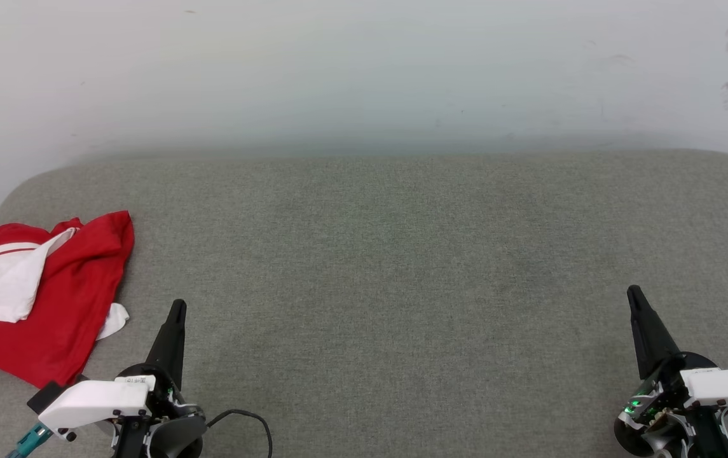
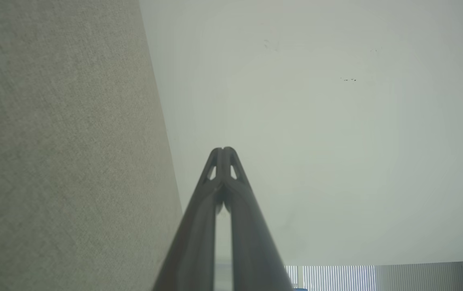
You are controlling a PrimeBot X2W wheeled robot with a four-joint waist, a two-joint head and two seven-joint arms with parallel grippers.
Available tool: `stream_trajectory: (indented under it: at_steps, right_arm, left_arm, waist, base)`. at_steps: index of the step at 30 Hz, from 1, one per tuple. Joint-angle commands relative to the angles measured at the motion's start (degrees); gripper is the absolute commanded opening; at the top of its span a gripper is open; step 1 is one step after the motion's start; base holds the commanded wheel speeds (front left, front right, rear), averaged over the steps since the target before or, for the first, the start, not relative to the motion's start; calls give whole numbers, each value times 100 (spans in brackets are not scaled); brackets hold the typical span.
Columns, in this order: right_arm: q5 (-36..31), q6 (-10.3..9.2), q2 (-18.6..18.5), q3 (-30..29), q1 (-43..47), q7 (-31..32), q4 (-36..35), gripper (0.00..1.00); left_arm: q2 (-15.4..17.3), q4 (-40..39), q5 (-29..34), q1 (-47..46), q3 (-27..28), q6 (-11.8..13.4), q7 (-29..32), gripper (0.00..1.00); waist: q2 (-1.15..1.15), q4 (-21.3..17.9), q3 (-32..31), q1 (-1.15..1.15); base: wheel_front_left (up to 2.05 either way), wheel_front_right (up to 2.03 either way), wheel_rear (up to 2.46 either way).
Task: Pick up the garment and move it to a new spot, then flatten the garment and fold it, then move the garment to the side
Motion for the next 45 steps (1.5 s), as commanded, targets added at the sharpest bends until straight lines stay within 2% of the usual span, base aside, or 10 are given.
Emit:
stream_trajectory:
  at_steps: [1,4,5,6,7,21,28,38,45]
  right_arm:
    - [20,-2,6,1,-65,0,2,0]
    - [20,-2,7,1,-65,0,2,0]
    - [-2,0,0,3,9,-1,12,100]
    - [-2,0,1,5,38,-2,46,0]
    - [-1,-1,3,11,88,-3,97,100]
    - [-96,-1,-2,243,246,-339,-356,100]
    - [-585,-1,-105,367,274,-551,-525,100]
    - [-1953,-1,-122,377,309,-794,-775,100]
    - [-3211,-1,-100,348,379,-941,-950,100]
  left_arm:
    - [-6,-5,5,-36,14,-27,12,0]
    - [-6,-5,5,-36,14,-27,12,0]
    - [-1,15,0,5,-6,2,-1,100]
    - [-5,52,-1,29,-13,3,-4,0]
    - [-11,98,-1,76,-23,8,-10,100]
    - [-6,-394,69,113,-489,5,-373,100]
    - [123,-621,538,95,-727,3,-565,100]
    - [42,-977,1980,126,-731,0,-799,100]
    - [11,-1163,3016,180,-747,-1,-948,100]
  waist:
    - [0,0,0,0]
    - [0,0,0,0]
    - [0,0,0,0]
    - [0,0,0,0]
    - [0,0,0,0]
    - [0,14,-3,0]
    - [0,19,-7,0]
    - [0,25,-18,0]
    - [0,25,-31,0]
  base:
    - [0,0,0]
    - [0,0,0]
    - [0,0,0]
    - [0,0,0]
    - [0,0,0]
    - [0,0,0]
    - [0,0,0]
    - [0,0,0]
    - [0,0,0]
